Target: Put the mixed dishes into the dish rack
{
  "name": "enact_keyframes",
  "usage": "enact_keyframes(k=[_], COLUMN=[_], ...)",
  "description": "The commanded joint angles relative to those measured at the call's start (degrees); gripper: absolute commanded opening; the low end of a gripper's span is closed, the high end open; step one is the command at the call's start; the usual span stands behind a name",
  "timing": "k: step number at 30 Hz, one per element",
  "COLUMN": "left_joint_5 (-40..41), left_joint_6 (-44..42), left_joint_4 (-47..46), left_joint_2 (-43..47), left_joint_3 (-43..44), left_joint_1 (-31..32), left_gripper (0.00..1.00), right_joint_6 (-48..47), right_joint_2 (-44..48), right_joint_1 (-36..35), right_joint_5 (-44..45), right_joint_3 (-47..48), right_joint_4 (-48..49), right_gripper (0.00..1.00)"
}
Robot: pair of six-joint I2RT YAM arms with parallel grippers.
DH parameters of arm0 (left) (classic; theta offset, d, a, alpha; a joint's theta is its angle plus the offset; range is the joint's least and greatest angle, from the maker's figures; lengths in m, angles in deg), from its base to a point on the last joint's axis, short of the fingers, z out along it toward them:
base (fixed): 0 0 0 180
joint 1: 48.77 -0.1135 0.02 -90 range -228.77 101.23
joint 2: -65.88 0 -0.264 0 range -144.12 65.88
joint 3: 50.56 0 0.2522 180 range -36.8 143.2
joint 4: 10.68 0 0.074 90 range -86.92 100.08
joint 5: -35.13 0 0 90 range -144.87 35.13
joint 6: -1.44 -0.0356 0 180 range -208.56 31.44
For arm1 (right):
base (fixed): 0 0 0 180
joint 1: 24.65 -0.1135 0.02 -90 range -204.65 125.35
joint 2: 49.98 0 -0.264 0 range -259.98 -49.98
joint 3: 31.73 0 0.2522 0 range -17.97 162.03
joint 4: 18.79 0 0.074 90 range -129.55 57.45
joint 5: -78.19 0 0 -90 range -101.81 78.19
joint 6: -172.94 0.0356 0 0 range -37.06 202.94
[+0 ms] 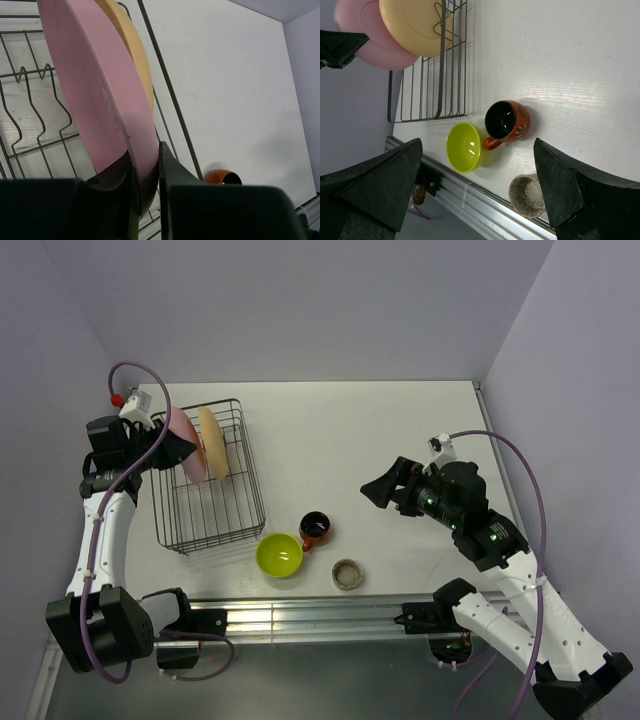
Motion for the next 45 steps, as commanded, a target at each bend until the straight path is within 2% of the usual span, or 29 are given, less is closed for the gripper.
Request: enact_keyframes(k=[1, 9, 15, 18, 21, 27, 28, 29, 31, 32, 34, 39, 45], left_joint_5=[-3.72, -3.20, -1.09, -1.09, -2.14, -3.20, -2.68, -2.24, -1.88, -1.27, -0.39, 6.18, 11.92], left_joint_6=[-1.39, -1.47, -0.86, 0.46, 1.16, 1.25, 1.77, 2.04, 2.83, 3.01, 2.66, 2.92, 5.29], left_joint_4=[-3.44, -2.13, 1.12, 1.13, 0.95, 3.40, 3.58, 3.59, 2.80, 2.80, 3.58, 5.69, 8.77], left_joint_2=[0.52, -1.85, -6.85, -8.96, -11.33, -16.16, -16.52, -16.61, -16.09, -15.83, -14.95, -9.60, 0.23], left_joint_3=[1.38, 1.82, 4.54, 6.03, 8.31, 14.11, 14.48, 14.65, 14.13, 13.61, 13.25, 11.67, 11.49], left_joint_1=[-0.08, -0.08, -0.17, -0.17, -0.17, -0.17, -0.17, -0.17, -0.17, -0.08, -0.08, -0.16, 0.01], left_gripper=[0.00, 0.00, 0.00, 0.03, 0.10, 0.35, 0.46, 0.66, 0.89, 0.94, 0.99, 0.99, 0.99], right_joint_6=[-0.85, -0.94, -1.29, -1.55, -2.69, -2.78, -2.78, -2.96, -3.83, -4.01, -4.72, -3.32, -1.20], right_joint_2=[-0.04, -0.57, -1.01, -2.24, -4.43, -7.42, -8.12, -8.65, -11.11, -12.42, -16.73, -26.92, -30.54], right_joint_1=[0.02, -0.07, -0.07, 0.02, -0.07, -1.38, -1.73, -2.69, -4.10, -5.85, -8.05, -15.17, -18.35], right_joint_5=[-0.37, -0.37, -0.46, -1.07, -2.48, -3.36, -3.10, -2.75, -1.96, -0.48, 1.46, 6.92, 9.12], right_joint_3=[-0.24, 0.63, 0.72, 0.20, -0.42, -2.97, -3.06, -2.88, -1.92, -1.48, 0.10, 1.51, 0.02], right_joint_4=[2.64, 2.56, 2.64, 3.43, 4.22, 6.95, 7.21, 7.47, 6.78, 6.51, 5.11, 6.06, 9.32], right_gripper=[1.00, 1.00, 1.00, 1.00, 1.00, 1.00, 1.00, 1.00, 1.00, 1.00, 1.00, 1.00, 1.00])
